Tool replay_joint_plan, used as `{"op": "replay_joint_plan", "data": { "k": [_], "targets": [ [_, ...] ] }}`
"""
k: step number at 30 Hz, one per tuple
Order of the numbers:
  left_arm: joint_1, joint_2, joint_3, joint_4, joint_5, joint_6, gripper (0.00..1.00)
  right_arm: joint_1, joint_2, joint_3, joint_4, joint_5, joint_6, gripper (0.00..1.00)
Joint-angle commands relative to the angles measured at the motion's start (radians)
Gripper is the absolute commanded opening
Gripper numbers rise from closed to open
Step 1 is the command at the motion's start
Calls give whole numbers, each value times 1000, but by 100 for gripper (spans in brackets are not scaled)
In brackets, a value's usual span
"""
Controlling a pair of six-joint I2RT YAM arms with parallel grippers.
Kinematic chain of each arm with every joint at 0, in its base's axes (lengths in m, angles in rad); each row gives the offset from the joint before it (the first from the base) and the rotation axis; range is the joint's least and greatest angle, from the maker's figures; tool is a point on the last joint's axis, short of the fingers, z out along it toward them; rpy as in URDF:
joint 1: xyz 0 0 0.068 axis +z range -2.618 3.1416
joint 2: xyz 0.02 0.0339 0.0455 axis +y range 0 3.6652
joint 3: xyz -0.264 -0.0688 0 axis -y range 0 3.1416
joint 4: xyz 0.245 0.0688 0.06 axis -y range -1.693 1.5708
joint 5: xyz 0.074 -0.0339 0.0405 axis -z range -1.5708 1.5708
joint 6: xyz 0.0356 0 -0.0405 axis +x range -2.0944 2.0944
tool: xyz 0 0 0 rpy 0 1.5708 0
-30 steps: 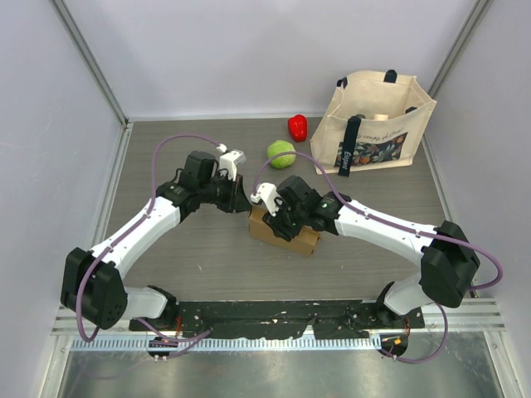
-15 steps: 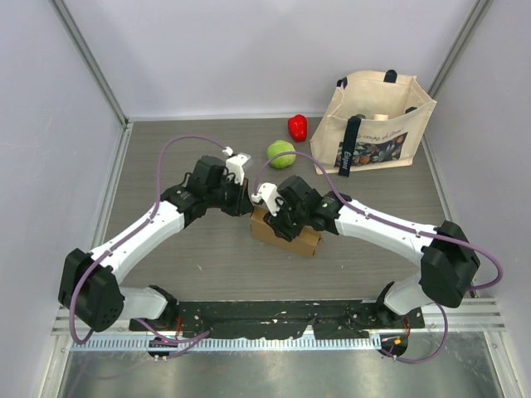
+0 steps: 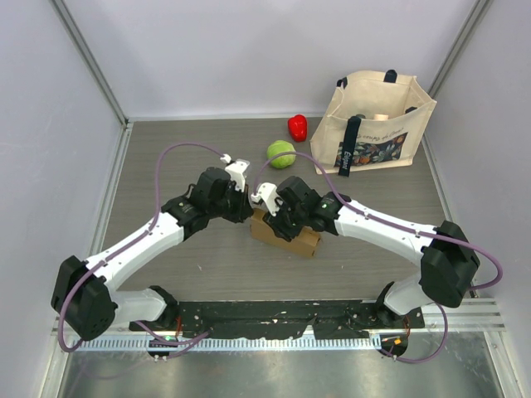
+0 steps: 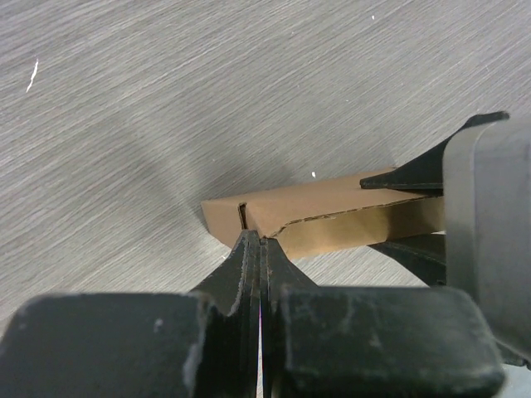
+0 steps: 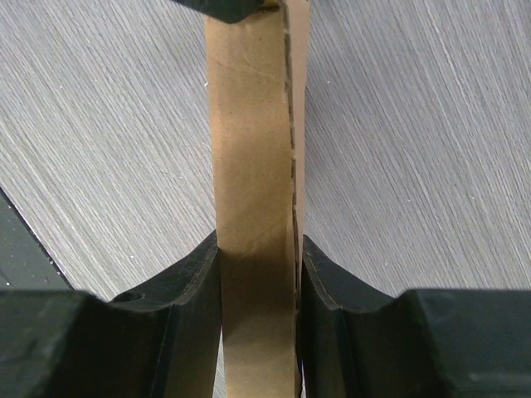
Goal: Fold the paper box
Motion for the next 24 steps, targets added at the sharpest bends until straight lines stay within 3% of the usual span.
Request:
{"op": "replay_joint_plan", "data": {
  "k": [1,4,8,13,21,24],
  "targets": [
    [-28,-15,-54,-15,-71,-43,0,-2,9,-27,81,11,77,39],
    [-31,-22,-68,-9,-86,-51,0,-2,-16,-45,104,20,106,45],
    [-31,-22,-64,-15,-101,-43,0,-4,-60,-64,121,75,168,64],
    [-32,11,-34,-49,-100,-50,0,-4,-158,-49,60,170,322,74],
    [-32,11,-25,-66,-104,-50,0,-16,-338,-36,-202,295,540,77],
    [-32,14,-19,-70,-97,-53,0,-16,-372,-21,-309,295,602,64]
  ]
}}
